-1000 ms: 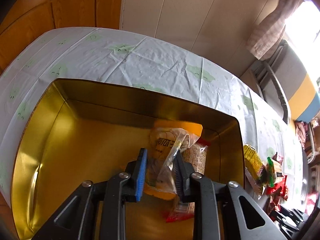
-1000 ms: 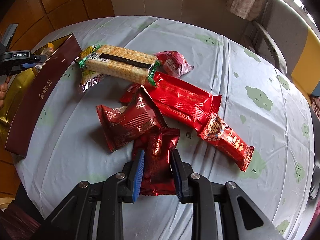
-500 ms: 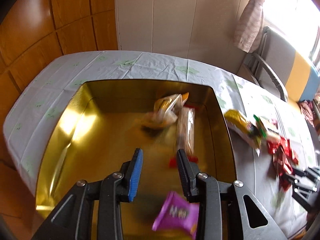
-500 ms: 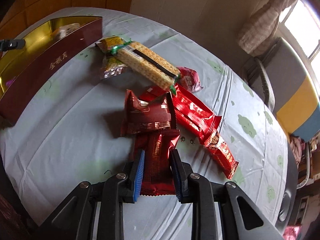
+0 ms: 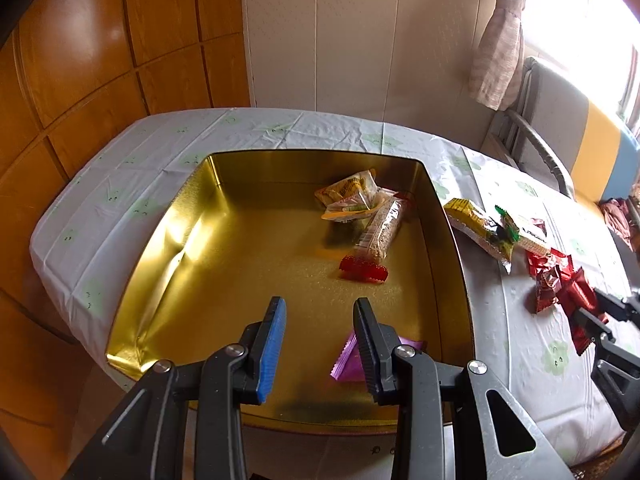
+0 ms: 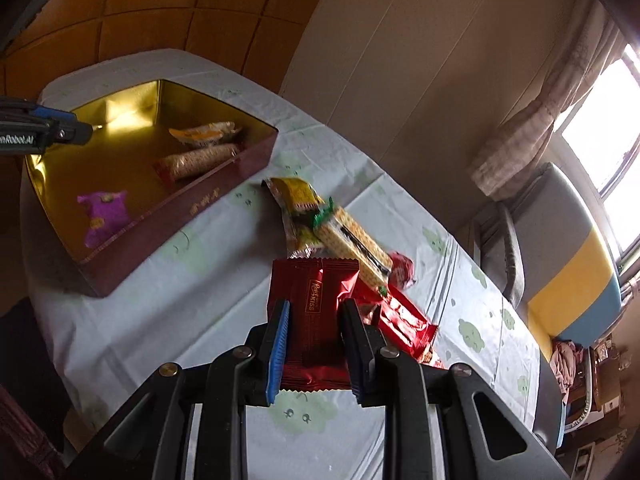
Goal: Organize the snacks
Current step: 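Carry the red foil packet into the tin and release it with the right gripper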
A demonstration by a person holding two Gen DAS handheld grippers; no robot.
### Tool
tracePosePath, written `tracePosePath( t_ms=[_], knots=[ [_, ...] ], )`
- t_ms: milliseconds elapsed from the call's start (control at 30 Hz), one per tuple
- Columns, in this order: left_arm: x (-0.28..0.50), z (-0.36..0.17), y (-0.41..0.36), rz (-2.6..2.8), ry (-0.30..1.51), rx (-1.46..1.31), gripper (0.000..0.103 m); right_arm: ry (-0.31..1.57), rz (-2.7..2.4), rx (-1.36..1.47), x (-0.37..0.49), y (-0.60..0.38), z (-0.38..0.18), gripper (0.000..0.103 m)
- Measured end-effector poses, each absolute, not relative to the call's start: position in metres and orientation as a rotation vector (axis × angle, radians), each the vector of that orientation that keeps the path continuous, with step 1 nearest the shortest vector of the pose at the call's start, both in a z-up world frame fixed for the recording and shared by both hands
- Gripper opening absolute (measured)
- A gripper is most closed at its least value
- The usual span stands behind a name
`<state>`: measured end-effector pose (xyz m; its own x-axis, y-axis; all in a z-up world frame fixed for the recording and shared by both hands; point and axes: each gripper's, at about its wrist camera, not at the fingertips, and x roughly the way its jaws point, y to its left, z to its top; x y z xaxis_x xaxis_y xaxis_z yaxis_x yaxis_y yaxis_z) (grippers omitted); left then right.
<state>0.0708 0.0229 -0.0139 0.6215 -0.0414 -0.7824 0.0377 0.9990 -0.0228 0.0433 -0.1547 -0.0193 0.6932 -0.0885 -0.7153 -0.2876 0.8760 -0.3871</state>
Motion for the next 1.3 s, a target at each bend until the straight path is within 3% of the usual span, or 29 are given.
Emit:
tracePosePath(
  t_ms=[467,1300],
  knots=[
    [0.049,-0.006,0.061,0.016,0.87,-0.045,0.036,0.68,0.235,-0.519,0.044,-0.073,0.019,0.026],
    [0.037,-0.02,0.12,0.099,0.864,-0.134,0.036,0.68,0.308,-0.529,0.057,-0.01,0.019,0.026]
  ],
)
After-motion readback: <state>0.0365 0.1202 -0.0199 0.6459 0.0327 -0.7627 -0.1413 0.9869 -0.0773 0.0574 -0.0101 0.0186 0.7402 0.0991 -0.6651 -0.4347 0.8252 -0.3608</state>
